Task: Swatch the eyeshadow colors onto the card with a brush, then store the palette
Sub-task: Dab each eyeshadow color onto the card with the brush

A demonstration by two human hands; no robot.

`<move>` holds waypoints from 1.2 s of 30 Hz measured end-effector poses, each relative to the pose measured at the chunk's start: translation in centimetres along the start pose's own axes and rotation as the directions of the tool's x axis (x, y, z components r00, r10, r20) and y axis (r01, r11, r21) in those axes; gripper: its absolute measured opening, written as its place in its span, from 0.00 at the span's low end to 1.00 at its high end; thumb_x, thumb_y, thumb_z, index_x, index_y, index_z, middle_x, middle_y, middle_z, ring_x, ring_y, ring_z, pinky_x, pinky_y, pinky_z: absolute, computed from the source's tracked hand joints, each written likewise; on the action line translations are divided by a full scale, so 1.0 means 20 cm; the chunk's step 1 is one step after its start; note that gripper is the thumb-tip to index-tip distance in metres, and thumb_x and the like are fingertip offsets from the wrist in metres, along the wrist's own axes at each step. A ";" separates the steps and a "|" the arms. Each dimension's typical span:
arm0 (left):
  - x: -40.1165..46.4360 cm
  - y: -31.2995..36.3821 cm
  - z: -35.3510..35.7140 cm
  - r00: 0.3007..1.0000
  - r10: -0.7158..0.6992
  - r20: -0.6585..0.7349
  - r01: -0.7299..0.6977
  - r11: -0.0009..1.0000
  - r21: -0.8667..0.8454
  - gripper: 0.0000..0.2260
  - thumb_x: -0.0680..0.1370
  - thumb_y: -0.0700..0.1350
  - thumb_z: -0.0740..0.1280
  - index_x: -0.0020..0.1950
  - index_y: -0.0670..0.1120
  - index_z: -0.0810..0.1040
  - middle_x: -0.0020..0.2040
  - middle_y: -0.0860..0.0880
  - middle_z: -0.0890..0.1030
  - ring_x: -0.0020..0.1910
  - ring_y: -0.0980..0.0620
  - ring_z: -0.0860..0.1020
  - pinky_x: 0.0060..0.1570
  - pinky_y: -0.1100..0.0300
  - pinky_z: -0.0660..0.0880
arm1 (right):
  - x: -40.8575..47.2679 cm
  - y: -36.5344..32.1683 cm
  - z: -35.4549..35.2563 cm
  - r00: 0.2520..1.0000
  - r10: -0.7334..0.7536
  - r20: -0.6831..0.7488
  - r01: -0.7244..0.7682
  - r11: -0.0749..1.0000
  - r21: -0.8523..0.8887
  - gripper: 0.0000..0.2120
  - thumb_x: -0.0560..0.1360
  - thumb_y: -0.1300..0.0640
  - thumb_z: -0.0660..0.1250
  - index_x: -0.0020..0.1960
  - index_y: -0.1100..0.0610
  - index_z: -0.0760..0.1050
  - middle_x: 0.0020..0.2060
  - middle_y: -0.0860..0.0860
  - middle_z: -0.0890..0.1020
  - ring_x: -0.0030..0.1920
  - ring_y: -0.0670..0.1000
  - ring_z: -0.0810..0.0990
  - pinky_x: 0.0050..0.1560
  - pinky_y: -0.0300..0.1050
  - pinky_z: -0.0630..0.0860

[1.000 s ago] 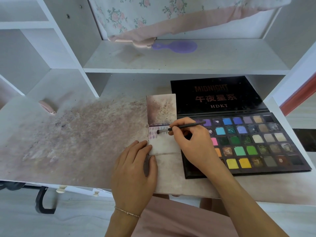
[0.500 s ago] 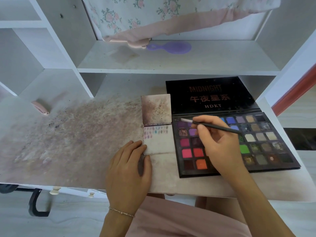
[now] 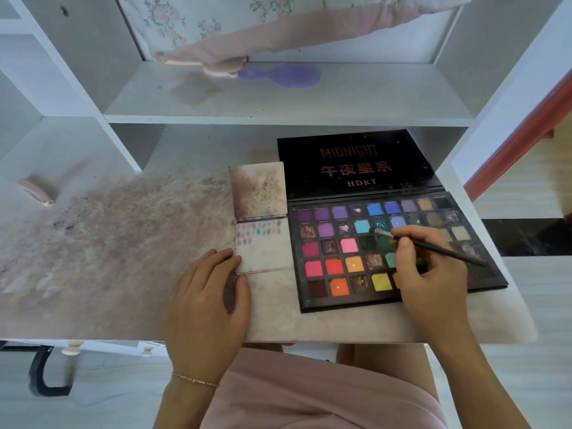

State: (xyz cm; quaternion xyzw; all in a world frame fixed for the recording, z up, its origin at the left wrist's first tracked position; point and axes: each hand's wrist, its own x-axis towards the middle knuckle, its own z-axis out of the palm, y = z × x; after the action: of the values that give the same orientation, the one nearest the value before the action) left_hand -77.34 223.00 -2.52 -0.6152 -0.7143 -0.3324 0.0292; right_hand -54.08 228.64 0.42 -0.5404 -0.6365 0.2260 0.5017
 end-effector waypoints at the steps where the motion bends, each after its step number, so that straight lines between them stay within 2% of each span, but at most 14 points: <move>1: 0.00 0.00 0.00 1.000 0.002 -0.002 -0.002 1.000 0.001 0.16 0.74 0.49 0.58 0.52 0.43 0.81 0.54 0.47 0.82 0.56 0.46 0.78 0.55 0.49 0.76 | 0.00 0.00 0.00 1.000 0.001 -0.009 -0.001 1.000 -0.009 0.11 0.74 0.57 0.57 0.44 0.40 0.68 0.40 0.42 0.76 0.41 0.38 0.77 0.36 0.31 0.74; 4: 0.00 -0.01 0.00 1.000 0.008 -0.001 -0.008 1.000 0.008 0.16 0.74 0.49 0.58 0.52 0.43 0.81 0.54 0.47 0.81 0.56 0.46 0.78 0.55 0.51 0.75 | 0.00 0.01 0.00 0.999 0.036 -0.012 -0.036 0.999 -0.005 0.09 0.75 0.55 0.55 0.42 0.42 0.67 0.34 0.44 0.76 0.38 0.41 0.77 0.32 0.35 0.74; 6: 0.00 -0.01 0.01 1.000 0.010 0.000 -0.010 1.000 0.006 0.16 0.74 0.49 0.58 0.52 0.43 0.81 0.54 0.47 0.81 0.56 0.46 0.78 0.56 0.51 0.74 | 0.00 0.01 0.01 0.999 0.030 -0.011 -0.031 0.999 -0.028 0.09 0.74 0.56 0.55 0.41 0.43 0.67 0.33 0.44 0.76 0.37 0.39 0.77 0.33 0.32 0.73; 10: 0.00 0.00 0.01 1.000 0.013 -0.005 -0.013 1.000 0.006 0.16 0.74 0.49 0.58 0.52 0.43 0.81 0.54 0.47 0.81 0.56 0.46 0.78 0.55 0.51 0.75 | 0.01 0.00 0.02 0.999 0.011 0.036 -0.008 0.997 -0.076 0.09 0.74 0.57 0.56 0.42 0.43 0.67 0.34 0.40 0.75 0.39 0.34 0.76 0.35 0.26 0.71; 15: 0.00 -0.01 0.00 1.000 0.012 -0.004 -0.012 1.000 0.006 0.16 0.74 0.50 0.58 0.52 0.43 0.81 0.53 0.46 0.82 0.56 0.46 0.78 0.56 0.53 0.72 | 0.01 0.00 0.01 0.998 0.025 0.052 -0.021 0.996 -0.091 0.10 0.73 0.57 0.55 0.39 0.41 0.65 0.34 0.40 0.75 0.41 0.37 0.76 0.36 0.28 0.72; 20: 0.00 -0.01 0.01 1.000 0.014 -0.015 -0.014 1.000 0.009 0.16 0.74 0.50 0.58 0.52 0.43 0.81 0.53 0.47 0.81 0.56 0.46 0.78 0.55 0.54 0.72 | 0.01 0.00 0.02 0.999 0.017 0.043 -0.013 0.996 -0.091 0.08 0.73 0.58 0.56 0.41 0.46 0.68 0.34 0.40 0.75 0.40 0.34 0.76 0.36 0.24 0.70; 24: 0.00 -0.01 0.01 1.000 0.014 -0.016 -0.014 1.000 0.011 0.16 0.74 0.50 0.58 0.52 0.43 0.81 0.53 0.47 0.81 0.56 0.46 0.78 0.55 0.53 0.73 | 0.01 0.00 0.02 0.999 0.027 0.038 -0.024 0.996 -0.088 0.10 0.73 0.58 0.56 0.39 0.43 0.66 0.33 0.41 0.75 0.40 0.36 0.76 0.34 0.25 0.70; 36: 0.00 -0.01 0.01 1.000 0.017 -0.019 -0.017 1.000 0.011 0.16 0.74 0.50 0.58 0.52 0.44 0.81 0.54 0.48 0.81 0.56 0.47 0.78 0.55 0.54 0.73 | 0.00 -0.01 0.01 0.999 0.037 0.017 -0.036 0.999 -0.039 0.10 0.73 0.57 0.56 0.39 0.42 0.67 0.33 0.42 0.75 0.38 0.36 0.76 0.33 0.27 0.72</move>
State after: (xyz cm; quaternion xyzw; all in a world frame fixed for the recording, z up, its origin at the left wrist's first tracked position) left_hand -77.43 223.10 -2.71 -0.6179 -0.7105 -0.3341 0.0420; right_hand -54.26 228.71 0.51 -0.5595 -0.6351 0.2277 0.4815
